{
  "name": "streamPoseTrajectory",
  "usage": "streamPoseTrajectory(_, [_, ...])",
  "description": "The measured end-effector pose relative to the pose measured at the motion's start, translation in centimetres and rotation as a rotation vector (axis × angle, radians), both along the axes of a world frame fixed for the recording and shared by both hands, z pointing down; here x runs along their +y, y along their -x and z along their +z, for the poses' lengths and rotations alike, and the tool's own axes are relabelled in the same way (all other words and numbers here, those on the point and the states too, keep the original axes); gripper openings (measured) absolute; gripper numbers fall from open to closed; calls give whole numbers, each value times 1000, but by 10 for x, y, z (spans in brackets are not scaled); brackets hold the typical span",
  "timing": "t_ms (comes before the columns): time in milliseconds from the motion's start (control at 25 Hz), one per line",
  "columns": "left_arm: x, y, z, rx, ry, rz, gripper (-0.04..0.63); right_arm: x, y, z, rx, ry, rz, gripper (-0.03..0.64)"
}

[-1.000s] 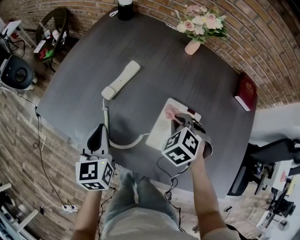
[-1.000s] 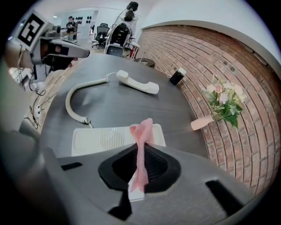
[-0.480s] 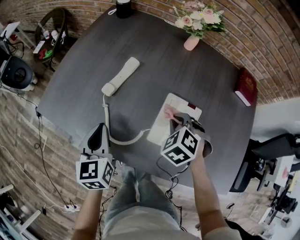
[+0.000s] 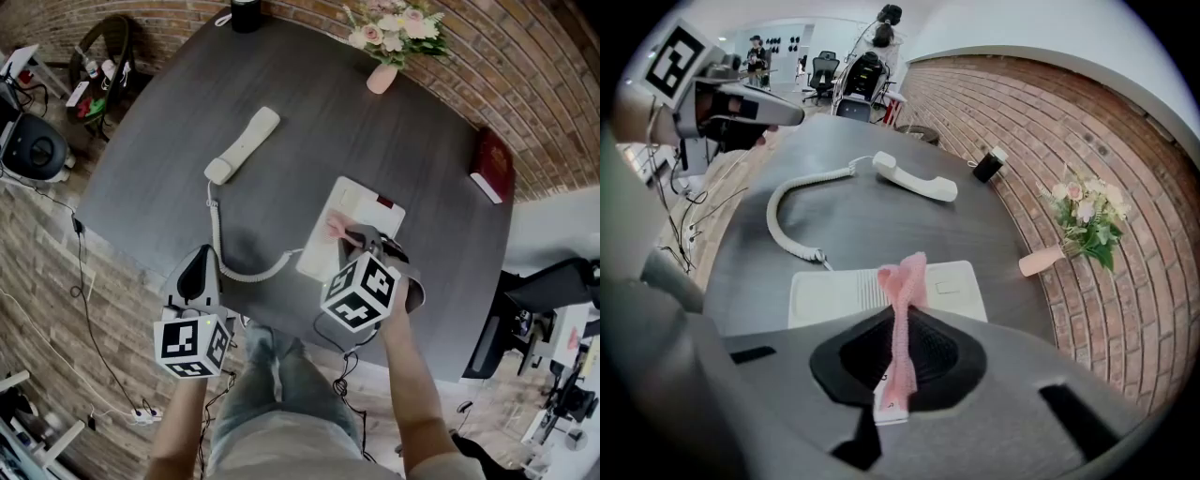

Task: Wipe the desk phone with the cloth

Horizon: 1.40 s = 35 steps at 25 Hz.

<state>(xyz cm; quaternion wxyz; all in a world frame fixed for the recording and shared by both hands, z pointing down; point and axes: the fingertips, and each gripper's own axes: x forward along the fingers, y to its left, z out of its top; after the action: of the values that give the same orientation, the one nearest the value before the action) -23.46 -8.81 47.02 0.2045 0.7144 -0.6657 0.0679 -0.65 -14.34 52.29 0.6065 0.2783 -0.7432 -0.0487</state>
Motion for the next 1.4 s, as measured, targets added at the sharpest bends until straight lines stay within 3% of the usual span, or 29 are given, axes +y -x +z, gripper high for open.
streamPoseTrajectory(1400, [32,-3,11,17,22,19,3,57,17,16,-18,65,-24,20])
